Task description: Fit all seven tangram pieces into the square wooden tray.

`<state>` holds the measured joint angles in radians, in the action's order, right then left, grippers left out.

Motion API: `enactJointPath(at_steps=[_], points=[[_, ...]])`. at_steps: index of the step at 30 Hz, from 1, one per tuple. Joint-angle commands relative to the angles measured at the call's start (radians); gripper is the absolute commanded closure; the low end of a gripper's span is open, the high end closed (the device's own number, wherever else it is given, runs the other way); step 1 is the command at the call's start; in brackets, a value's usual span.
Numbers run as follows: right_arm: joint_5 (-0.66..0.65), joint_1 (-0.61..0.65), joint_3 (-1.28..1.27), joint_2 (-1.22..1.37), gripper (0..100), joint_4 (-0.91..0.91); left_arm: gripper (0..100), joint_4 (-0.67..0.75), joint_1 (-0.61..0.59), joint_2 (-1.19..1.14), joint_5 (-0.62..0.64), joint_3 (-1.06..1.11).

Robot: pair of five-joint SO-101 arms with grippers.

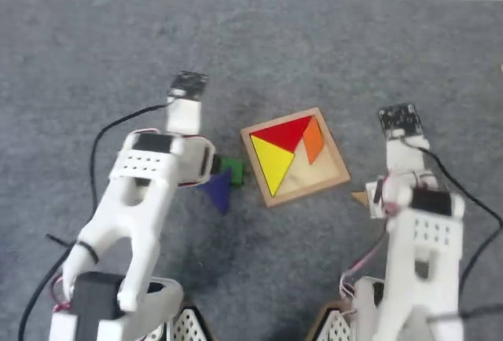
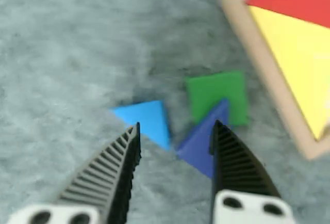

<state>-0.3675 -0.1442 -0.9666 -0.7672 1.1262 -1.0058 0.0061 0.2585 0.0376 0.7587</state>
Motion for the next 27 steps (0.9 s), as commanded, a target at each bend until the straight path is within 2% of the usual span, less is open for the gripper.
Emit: enactJointPath(at_steps=[1,6,9,13,15,18,23,27], points=[[-0.195,0.064,0.109,0.252,85.0,-0.015,79,0.068,-0.06,0.031,-0.006,0.018],[-0.569,0.073,0.11,0.381,81.2,0.022,79,0.097,-0.112,-0.068,-0.06,-0.016],[-0.69,0.07,0.11,0.412,73.4,0.027,79,0.092,-0.124,-0.12,-0.06,-0.053],[-0.717,0.07,0.112,0.426,63.1,-0.016,79,0.061,-0.129,-0.143,-0.06,-0.079],[-0.717,0.068,0.109,0.427,61.6,-0.054,79,0.06,-0.13,-0.143,-0.06,-0.079],[-0.726,0.068,0.107,0.429,65.2,-0.077,79,0.06,-0.13,-0.143,-0.06,-0.079],[-0.798,0.074,0.109,0.509,79.4,-0.082,79,0.06,-0.127,-0.143,-0.06,-0.079],[-0.798,0.065,0.114,0.607,77.4,-0.134,79,0.057,-0.127,-0.143,-0.06,-0.079]])
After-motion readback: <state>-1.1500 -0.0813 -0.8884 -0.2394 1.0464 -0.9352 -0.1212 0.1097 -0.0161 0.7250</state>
